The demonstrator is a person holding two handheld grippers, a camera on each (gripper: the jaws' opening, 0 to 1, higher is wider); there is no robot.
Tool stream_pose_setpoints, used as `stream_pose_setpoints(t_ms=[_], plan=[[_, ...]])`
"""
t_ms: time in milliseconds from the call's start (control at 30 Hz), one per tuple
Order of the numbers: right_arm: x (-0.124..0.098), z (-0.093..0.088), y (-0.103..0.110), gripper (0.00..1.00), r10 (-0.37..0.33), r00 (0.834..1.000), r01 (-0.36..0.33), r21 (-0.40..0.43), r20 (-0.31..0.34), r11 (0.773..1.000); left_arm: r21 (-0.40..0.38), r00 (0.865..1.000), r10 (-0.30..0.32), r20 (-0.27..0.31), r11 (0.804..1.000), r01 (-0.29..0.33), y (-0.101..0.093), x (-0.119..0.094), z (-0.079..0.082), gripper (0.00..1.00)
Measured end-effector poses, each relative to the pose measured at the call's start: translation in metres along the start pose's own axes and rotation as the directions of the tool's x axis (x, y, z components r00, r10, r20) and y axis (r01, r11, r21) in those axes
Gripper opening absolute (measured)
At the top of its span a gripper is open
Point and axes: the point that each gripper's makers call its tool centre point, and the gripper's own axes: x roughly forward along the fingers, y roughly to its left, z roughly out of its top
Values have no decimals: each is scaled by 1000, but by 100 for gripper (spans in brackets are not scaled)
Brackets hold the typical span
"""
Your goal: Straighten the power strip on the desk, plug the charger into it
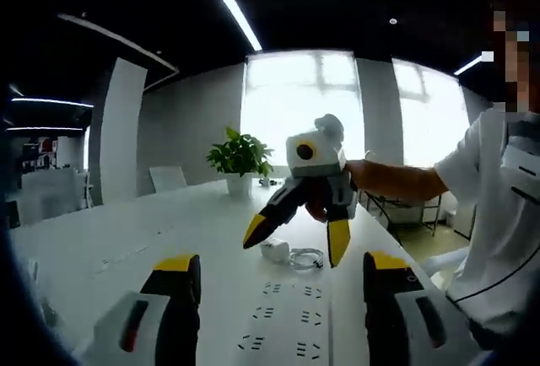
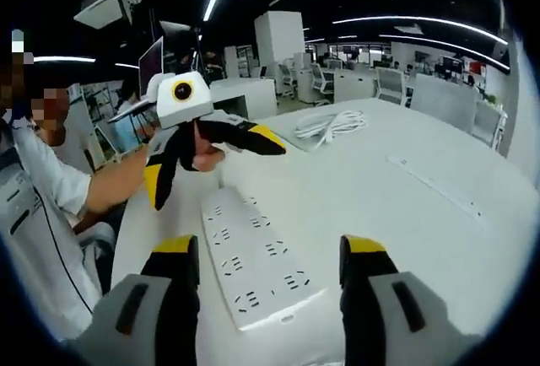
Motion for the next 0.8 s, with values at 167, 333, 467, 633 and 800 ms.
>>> stream_pose_setpoints(t_ms=[167, 333, 467, 633, 800], plan=[[-9, 6, -1, 68, -34, 999, 34, 1, 37, 999, 10, 1000, -8, 22, 1000, 8, -1, 2, -6, 82], [-19, 17, -3, 69, -71, 992, 68, 30, 105, 997, 2, 999, -24, 23, 1000, 24, -4, 8, -17, 82], [-27, 28, -17, 80, -164, 970, 158, 52, 182, 986, -45, 992, -65, 111, 997, 70, -6, 7, -15, 85], [-40, 32, -36, 80, -266, 930, 240, 128, 254, 962, -53, 995, -62, 79, 996, 66, -3, 3, -23, 83], [-64, 25, -58, 79, -428, 852, 390, 181, 300, 903, -41, 995, -45, 84, 998, 49, 0, 1, -20, 83]])
